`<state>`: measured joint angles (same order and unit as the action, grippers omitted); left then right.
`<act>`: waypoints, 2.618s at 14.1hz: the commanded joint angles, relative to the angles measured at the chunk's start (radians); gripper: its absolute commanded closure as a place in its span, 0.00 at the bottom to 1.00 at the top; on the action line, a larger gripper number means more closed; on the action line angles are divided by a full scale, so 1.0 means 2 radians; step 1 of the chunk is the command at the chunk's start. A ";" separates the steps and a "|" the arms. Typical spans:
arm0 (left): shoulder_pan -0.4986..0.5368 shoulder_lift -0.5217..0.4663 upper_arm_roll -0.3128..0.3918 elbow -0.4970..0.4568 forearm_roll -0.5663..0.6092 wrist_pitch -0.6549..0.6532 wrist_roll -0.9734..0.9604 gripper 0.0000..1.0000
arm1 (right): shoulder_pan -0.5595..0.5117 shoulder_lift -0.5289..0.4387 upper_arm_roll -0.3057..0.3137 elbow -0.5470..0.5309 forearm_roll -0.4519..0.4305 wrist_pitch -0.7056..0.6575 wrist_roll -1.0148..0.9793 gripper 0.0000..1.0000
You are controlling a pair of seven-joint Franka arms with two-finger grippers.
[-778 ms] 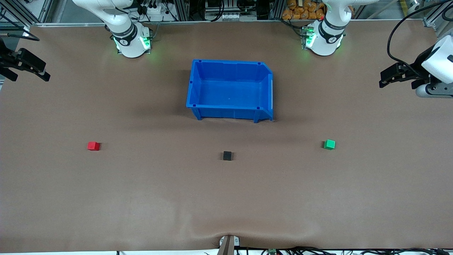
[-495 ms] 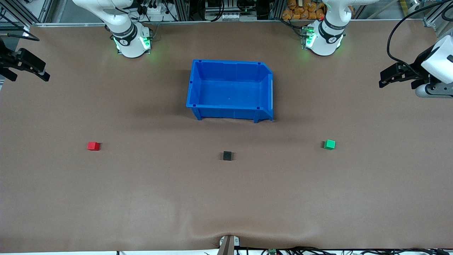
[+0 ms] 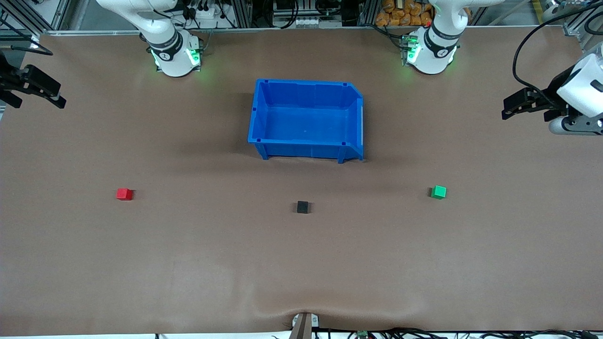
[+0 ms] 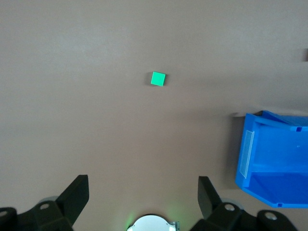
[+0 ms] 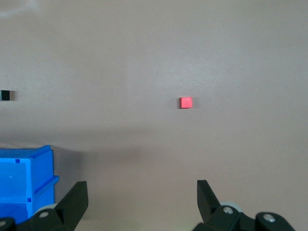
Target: Attach green and red cubes to black cube
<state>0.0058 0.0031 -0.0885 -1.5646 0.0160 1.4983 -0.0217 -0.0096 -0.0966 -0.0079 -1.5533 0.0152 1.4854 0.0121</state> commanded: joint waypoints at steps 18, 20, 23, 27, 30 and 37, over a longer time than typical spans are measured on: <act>-0.007 0.155 -0.007 0.018 -0.015 0.131 -0.074 0.00 | -0.027 0.267 -0.026 0.010 -0.006 0.063 0.003 0.00; -0.010 0.182 -0.007 0.010 -0.013 0.168 -0.074 0.00 | -0.026 0.304 -0.034 0.011 -0.006 0.069 0.004 0.00; -0.010 0.191 -0.010 -0.052 -0.012 0.249 -0.067 0.00 | -0.026 0.330 -0.034 0.010 -0.011 0.102 0.010 0.00; -0.016 0.230 -0.010 -0.089 -0.007 0.341 -0.039 0.00 | -0.031 0.373 -0.035 0.003 -0.031 0.174 -0.036 0.00; -0.026 0.262 -0.010 -0.092 0.011 0.355 -0.032 0.00 | -0.042 0.400 -0.037 -0.013 -0.033 0.233 -0.061 0.00; -0.036 0.320 -0.010 -0.098 0.108 0.371 0.000 0.00 | -0.043 0.424 -0.038 -0.009 -0.023 0.234 -0.053 1.00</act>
<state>-0.0562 0.6118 -0.1108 -1.7615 0.1554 2.2045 -0.0216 -0.0831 0.7573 -0.0946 -1.5812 -0.0304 1.9666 -0.1011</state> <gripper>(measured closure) 0.000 0.524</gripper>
